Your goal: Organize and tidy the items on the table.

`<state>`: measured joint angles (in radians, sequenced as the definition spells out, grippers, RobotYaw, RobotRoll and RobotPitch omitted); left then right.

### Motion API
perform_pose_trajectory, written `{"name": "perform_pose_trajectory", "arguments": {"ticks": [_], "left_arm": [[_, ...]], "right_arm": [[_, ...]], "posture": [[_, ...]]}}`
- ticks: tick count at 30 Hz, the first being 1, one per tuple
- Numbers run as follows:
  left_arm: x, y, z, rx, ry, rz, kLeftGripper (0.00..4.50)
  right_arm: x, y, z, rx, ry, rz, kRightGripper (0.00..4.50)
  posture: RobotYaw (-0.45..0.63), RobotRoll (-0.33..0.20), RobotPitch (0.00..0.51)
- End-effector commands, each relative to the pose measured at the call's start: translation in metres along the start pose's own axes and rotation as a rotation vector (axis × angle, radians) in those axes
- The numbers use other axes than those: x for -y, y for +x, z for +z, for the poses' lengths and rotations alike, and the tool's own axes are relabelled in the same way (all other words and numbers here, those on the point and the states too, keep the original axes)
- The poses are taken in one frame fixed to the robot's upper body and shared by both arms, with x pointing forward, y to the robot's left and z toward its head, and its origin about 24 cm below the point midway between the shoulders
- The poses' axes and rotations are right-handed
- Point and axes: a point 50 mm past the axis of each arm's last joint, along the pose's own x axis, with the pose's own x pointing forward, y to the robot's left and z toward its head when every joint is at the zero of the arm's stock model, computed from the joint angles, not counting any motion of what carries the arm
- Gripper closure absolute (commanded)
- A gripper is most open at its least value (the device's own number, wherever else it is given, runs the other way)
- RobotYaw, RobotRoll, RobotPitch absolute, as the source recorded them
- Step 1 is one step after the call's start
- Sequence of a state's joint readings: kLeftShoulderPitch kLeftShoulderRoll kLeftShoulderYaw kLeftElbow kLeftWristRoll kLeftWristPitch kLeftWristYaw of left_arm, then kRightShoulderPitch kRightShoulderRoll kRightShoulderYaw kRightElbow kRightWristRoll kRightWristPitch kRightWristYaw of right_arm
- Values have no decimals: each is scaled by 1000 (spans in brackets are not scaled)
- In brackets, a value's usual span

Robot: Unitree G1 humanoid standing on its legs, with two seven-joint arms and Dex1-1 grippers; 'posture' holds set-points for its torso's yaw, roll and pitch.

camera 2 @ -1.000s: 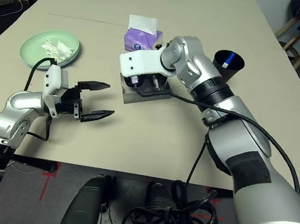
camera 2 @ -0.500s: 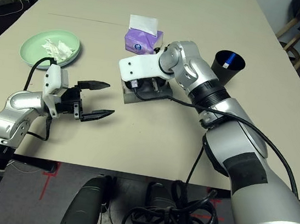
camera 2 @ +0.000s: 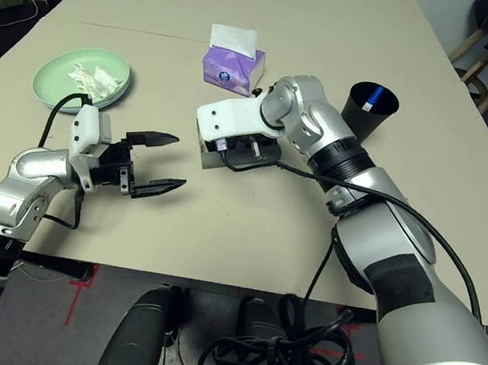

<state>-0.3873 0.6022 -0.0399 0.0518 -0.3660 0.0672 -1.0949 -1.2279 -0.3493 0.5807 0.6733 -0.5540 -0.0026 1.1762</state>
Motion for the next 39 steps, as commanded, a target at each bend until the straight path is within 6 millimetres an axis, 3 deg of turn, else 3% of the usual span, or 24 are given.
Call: {"name": "perform_pose_trajectory", "arguments": {"ticks": [1, 11, 18, 22, 27, 31, 35, 39], "left_arm": [[0, 1, 0, -8, 10, -9, 0], [0, 0, -1, -9, 10, -4, 0], [-2, -1, -2, -13, 10, -4, 0], [-2, -2, -2, -17, 10, -12, 0], [-6, -4, -2, -23, 13, -15, 0], [-12, -6, -3, -28, 19, 3, 0], [-16, -10, -6, -29, 16, 23, 0], [-19, -12, -10, -30, 13, 48, 0]], "right_arm": [[1, -4, -2, -11, -2, 16, 4049], [-1, -5, -6, -33, 2, 48, 4049], [2, -9, -4, -18, 44, 40, 1528], [7, -21, -4, 13, 84, 6, 27], [6, -45, -2, 97, 191, -27, 8], [-11, -60, -11, 296, 348, -55, 8], [-34, -56, -22, 561, 565, -134, 8], [-66, -39, -40, 742, 811, -232, 8]], "posture": [[148, 0, 143], [148, 0, 139], [135, 0, 128], [121, 0, 118], [101, 0, 111], [79, 0, 109], [64, 0, 113], [61, 0, 115]]}}
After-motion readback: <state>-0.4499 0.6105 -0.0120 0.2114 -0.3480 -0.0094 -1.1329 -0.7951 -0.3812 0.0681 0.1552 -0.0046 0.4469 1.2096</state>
